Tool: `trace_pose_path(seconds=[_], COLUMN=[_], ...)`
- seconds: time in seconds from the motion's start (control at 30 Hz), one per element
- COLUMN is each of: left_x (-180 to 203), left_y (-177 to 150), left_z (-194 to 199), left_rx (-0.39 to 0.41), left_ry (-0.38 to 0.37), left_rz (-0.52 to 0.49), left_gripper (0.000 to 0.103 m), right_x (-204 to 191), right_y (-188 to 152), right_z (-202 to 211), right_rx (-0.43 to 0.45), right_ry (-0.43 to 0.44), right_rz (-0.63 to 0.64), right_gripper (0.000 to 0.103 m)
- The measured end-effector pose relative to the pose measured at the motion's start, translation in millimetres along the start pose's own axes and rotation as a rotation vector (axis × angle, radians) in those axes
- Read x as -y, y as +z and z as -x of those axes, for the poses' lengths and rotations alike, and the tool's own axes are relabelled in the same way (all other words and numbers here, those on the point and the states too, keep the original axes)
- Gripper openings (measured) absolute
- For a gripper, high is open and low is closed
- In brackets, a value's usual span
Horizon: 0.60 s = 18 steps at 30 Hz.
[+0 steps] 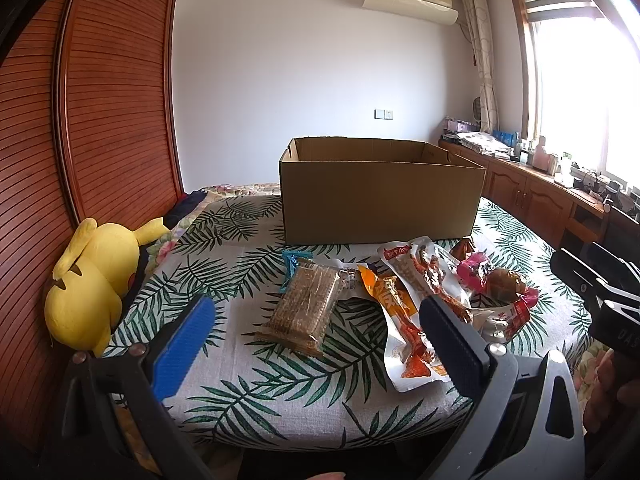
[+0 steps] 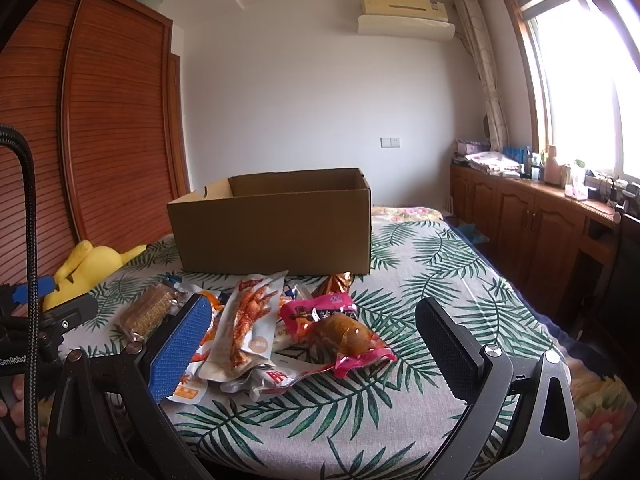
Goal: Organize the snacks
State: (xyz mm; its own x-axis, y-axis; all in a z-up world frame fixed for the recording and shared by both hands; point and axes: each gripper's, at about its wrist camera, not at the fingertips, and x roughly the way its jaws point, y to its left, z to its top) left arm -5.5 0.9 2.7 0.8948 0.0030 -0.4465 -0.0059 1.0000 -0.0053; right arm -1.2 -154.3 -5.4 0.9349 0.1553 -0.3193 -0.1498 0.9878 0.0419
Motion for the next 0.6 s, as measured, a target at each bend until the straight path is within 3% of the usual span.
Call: trace_pose_path(seconds=[0.6], left_x=[1.3], left_y=[5.6], left_z=[2.2], left_rx=[0.006], left_ry=[-0.001], left_rz=[-0.008], left_gripper=[0.103], right_x=[-0.6], right_y=[0.7], right_z=[1.4], right_rx=[-0.002], right_ry=[0.000], right_rz=[0.005], right_gripper=[0.103])
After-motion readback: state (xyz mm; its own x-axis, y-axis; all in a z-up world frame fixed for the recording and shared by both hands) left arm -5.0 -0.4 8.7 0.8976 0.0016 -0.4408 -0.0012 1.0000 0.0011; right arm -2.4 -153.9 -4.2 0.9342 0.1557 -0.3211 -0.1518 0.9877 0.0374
